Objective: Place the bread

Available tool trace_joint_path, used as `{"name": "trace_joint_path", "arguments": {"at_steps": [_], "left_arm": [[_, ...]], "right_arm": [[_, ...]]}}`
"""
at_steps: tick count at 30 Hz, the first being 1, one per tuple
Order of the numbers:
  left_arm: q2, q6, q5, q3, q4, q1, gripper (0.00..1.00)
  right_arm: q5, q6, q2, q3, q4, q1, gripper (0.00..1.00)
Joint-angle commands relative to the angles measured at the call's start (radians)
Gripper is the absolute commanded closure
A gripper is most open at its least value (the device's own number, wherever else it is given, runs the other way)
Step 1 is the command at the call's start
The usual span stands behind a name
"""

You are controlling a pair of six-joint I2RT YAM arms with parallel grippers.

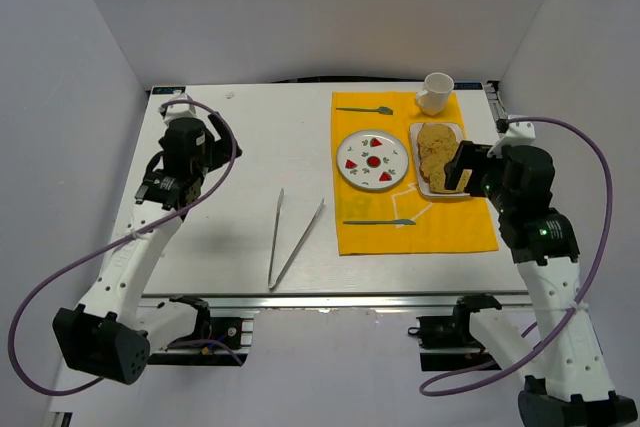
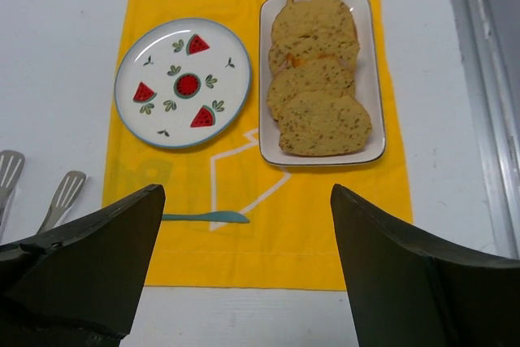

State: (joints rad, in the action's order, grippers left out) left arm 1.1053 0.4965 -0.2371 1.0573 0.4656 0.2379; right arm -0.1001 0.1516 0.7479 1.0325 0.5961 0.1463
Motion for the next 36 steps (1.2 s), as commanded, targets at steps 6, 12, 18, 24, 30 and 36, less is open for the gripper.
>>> {"name": "trace_joint_path", "arguments": {"at_steps": [6, 12, 18, 24, 30, 36], "left_arm": [[0.007, -0.208, -0.121, 0.11, 0.111, -0.002, 0.02], [0.073, -0.19, -0.183, 0.147, 0.293, -0.002, 0.02], [0.099, -0.179, 0.057, 0.107, 0.439, -0.002, 0.17], [0.108, -0.233, 0.205, 0.063, 0.531, 0.026, 0.34], [0.065, -0.25, 0.338, 0.0, 0.489, 0.084, 0.02], [0.113, -0.234, 0.277, -0.005, 0.434, 0.283, 0.02]], "right_arm": [[0.121, 0.031, 0.077, 0.055, -0.073, 0.004, 0.11], [0.134, 0.022, 0.12, 0.087, -0.076, 0.003, 0.11], [0.161, 0.051, 0.111, 0.054, -0.093, 0.003, 0.11], [0.168, 0.055, 0.091, 0.003, -0.082, 0.003, 0.11], [0.183, 0.085, 0.074, -0.052, -0.084, 0.004, 0.11], [0.203, 0.103, 0.073, -0.089, -0.088, 0.004, 0.11]]}}
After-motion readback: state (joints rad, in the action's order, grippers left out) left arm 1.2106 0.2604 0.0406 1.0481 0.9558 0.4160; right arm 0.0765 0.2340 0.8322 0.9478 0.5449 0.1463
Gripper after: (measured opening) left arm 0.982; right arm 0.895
